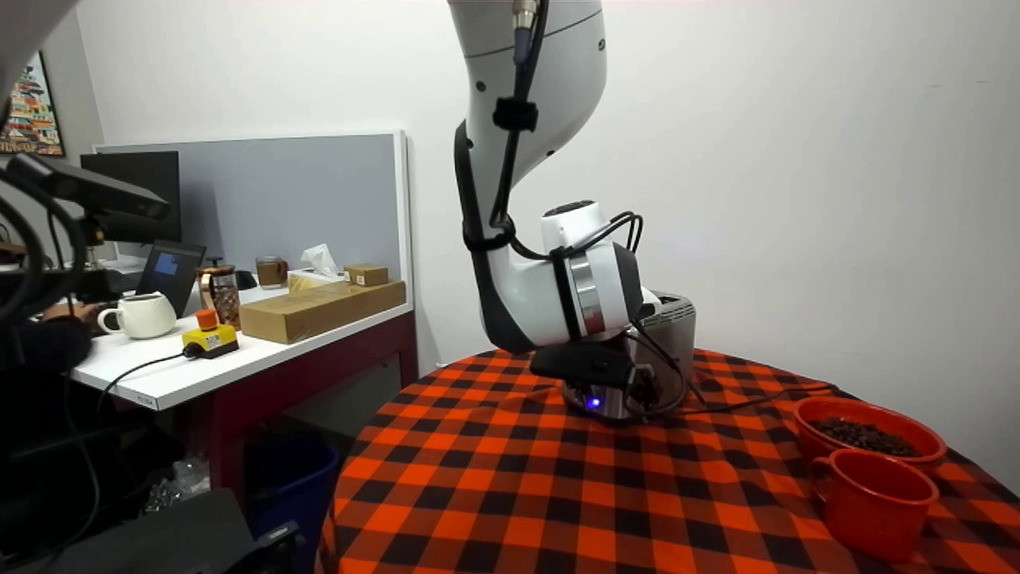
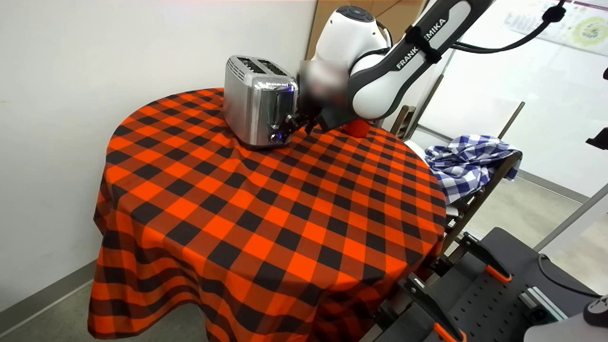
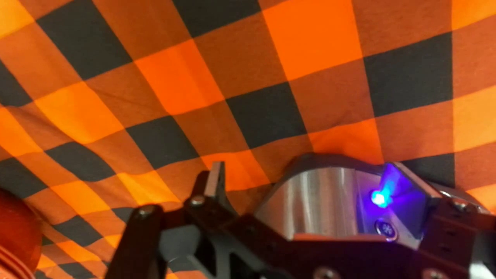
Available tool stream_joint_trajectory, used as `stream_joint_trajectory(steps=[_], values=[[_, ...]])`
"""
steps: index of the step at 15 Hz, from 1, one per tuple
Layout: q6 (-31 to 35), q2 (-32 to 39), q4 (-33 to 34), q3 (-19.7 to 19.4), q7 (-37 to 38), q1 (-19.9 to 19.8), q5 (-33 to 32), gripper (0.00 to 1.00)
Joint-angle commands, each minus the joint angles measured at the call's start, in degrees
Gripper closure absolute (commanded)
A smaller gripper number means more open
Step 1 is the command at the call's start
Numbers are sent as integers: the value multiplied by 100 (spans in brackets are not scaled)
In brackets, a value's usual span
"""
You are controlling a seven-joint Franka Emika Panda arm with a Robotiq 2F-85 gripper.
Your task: Press the button on the toaster
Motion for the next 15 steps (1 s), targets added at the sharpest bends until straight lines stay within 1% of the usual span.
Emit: stream_joint_trajectory(steps=[1, 5, 6, 8, 9, 10, 11, 12, 15], values=[[4, 76, 233, -192, 101, 192, -190, 0], [3, 65, 264, -323, 120, 320, -332, 0], [-23, 65, 220, -238, 20, 253, -246, 0], [-101, 28, 57, 77, -296, 1, 32, 0], [-177, -18, -64, 315, -517, -191, 232, 0], [-42, -124, -246, 5, -1130, 158, 1094, 0], [-421, -125, -310, 760, -1125, -533, 881, 0], [-558, -193, -435, 939, -1477, -671, 1214, 0], [-1077, -415, -780, 1678, -1992, -1309, 1837, 0]])
